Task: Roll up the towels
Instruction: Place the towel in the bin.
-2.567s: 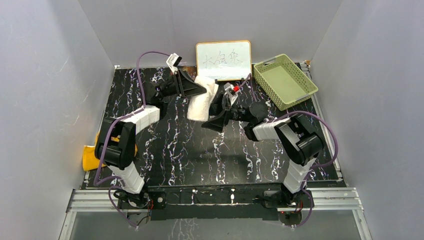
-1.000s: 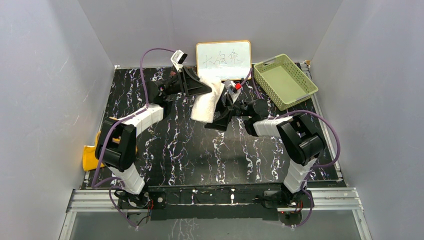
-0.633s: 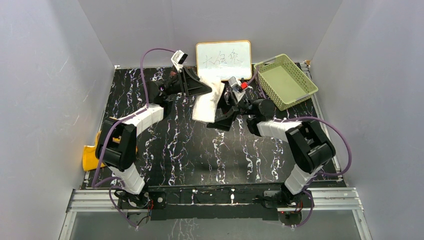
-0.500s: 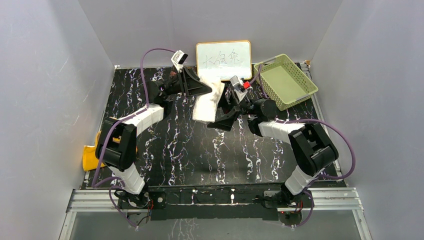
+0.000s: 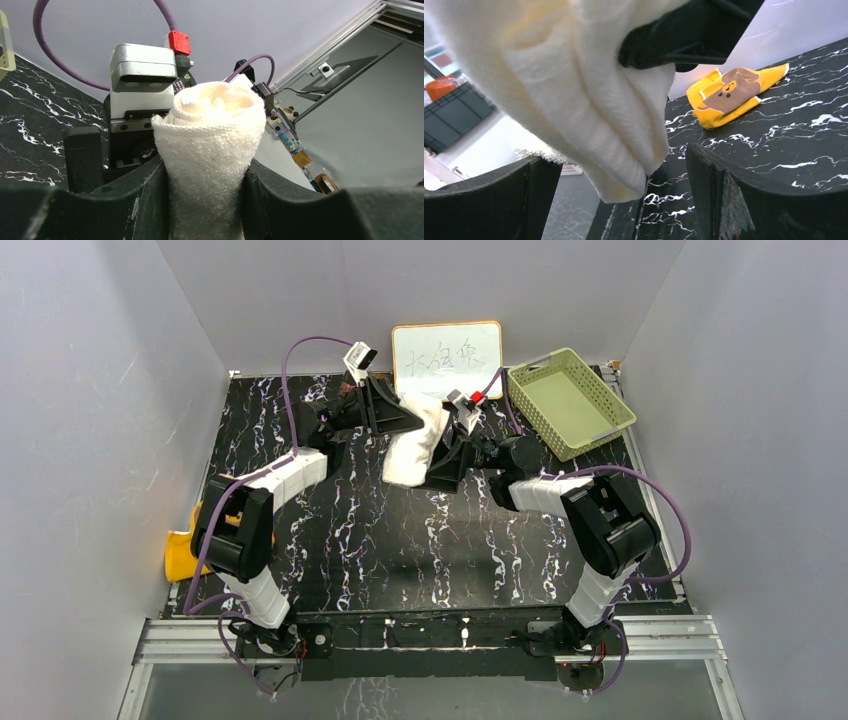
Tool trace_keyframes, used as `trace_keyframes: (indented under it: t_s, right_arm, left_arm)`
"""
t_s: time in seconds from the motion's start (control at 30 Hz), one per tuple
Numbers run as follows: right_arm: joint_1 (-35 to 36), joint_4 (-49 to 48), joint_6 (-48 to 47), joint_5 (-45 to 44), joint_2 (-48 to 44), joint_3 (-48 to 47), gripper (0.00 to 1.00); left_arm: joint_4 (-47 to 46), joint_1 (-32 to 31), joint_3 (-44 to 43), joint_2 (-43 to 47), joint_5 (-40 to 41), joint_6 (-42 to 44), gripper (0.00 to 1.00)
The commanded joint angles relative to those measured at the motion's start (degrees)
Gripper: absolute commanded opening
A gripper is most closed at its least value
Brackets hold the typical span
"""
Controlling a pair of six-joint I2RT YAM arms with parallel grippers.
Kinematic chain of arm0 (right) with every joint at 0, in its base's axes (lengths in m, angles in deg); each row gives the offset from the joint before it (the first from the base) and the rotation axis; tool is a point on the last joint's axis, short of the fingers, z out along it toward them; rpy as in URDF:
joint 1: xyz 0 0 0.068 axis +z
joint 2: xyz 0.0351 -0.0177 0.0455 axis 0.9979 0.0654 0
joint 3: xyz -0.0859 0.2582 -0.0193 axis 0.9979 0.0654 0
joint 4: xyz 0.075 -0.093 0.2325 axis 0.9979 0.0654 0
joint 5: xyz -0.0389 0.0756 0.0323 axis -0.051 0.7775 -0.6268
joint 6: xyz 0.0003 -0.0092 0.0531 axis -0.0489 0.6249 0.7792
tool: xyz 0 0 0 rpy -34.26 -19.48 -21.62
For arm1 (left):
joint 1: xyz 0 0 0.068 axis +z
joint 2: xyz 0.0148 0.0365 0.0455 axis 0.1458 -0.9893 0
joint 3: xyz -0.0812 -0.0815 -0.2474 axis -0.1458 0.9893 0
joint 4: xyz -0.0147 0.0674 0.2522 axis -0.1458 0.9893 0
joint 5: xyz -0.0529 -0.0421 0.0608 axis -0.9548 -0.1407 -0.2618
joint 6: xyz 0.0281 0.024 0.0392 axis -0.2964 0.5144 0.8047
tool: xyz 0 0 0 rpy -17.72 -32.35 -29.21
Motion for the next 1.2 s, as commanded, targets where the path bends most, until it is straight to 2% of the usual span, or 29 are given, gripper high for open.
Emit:
trace_keyframes:
  t_s: [0.0,0.47,0.7,0.83,0.9,1.0,1.17]
  right_arm:
    - [-0.43,-18.98,5.44,-4.9,-1.32,-0.05,0.9]
    - [-0.32,-19.07,5.15,-2.8,-10.16,3.99,0.94]
    - [-0.32,-19.1,6.86,-5.46,-12.25,6.4,0.94]
    - [-0.35,-18.97,11.42,-7.45,-10.46,4.32,0.87]
    - [-0.33,-19.01,13.42,-7.86,-9.16,3.01,0.81]
    - [-0.32,-17.34,14.18,-9.43,-8.24,2.67,0.78]
    - [0.04,-2.43,8.28,-14.29,-9.87,3.81,0.76]
  left_arm:
    - [-16.64,-0.28,-1.68,0.42,-3.52,0.17,0.41]
    - [-16.65,-0.21,-1.32,-1.25,-6.22,0.78,0.4]
    - [-16.61,0.07,-2.29,-1.95,-5.62,0.87,0.39]
    - [-15.83,0.06,-1.99,-2.12,-5.07,2.21,0.36]
    - [-12.78,0.04,-1.1,-1.46,-4.55,5.44,0.35]
    - [-2.71,0.05,1.04,1.74,-3.67,15.13,0.35]
    - [22.65,-0.01,2.73,7.91,-0.59,35.81,0.35]
